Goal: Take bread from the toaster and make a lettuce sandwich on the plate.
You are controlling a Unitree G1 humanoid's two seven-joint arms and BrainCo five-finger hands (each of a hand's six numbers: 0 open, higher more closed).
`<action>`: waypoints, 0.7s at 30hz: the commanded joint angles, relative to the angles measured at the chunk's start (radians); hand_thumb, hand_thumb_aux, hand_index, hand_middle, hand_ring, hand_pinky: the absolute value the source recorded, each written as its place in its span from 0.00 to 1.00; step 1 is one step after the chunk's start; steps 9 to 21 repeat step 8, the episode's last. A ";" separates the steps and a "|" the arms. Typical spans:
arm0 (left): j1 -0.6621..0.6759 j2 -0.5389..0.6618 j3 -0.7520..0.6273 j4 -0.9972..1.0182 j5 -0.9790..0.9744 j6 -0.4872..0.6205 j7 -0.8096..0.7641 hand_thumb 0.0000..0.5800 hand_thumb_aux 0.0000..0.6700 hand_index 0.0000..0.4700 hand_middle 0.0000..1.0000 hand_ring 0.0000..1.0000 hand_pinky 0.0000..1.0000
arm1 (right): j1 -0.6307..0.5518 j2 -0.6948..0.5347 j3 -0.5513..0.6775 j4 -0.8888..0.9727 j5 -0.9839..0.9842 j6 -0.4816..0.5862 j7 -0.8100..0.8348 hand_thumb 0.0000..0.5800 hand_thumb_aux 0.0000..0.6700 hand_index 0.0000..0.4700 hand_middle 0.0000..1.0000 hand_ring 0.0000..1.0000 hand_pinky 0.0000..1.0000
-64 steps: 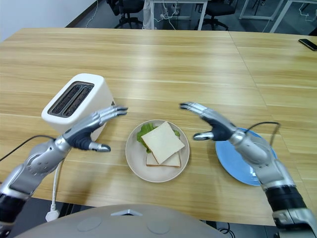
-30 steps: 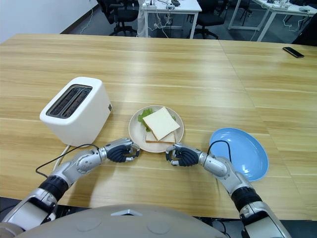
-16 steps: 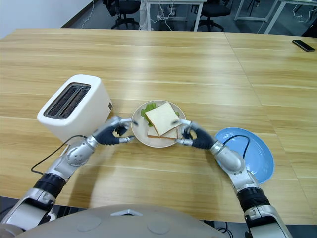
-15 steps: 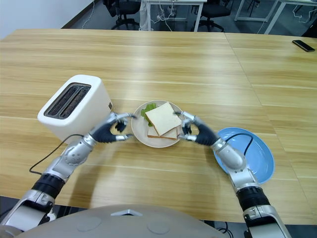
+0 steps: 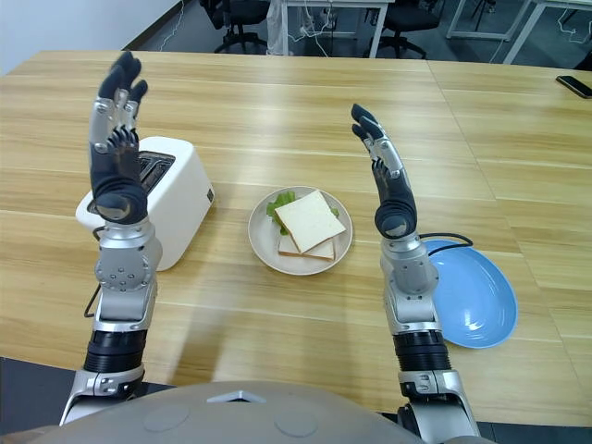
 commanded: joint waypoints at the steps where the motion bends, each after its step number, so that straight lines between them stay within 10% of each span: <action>1: 0.002 -0.001 0.022 0.005 0.030 0.007 -0.002 0.00 0.00 0.00 0.00 0.00 0.00 | -0.003 0.005 -0.017 -0.014 -0.020 -0.023 -0.004 0.00 0.00 0.00 0.00 0.00 0.00; 21: 0.008 0.003 0.049 0.008 0.031 0.009 -0.008 0.00 0.00 0.00 0.00 0.00 0.00 | -0.013 0.005 -0.034 0.021 0.004 0.012 -0.015 0.00 0.00 0.00 0.00 0.00 0.00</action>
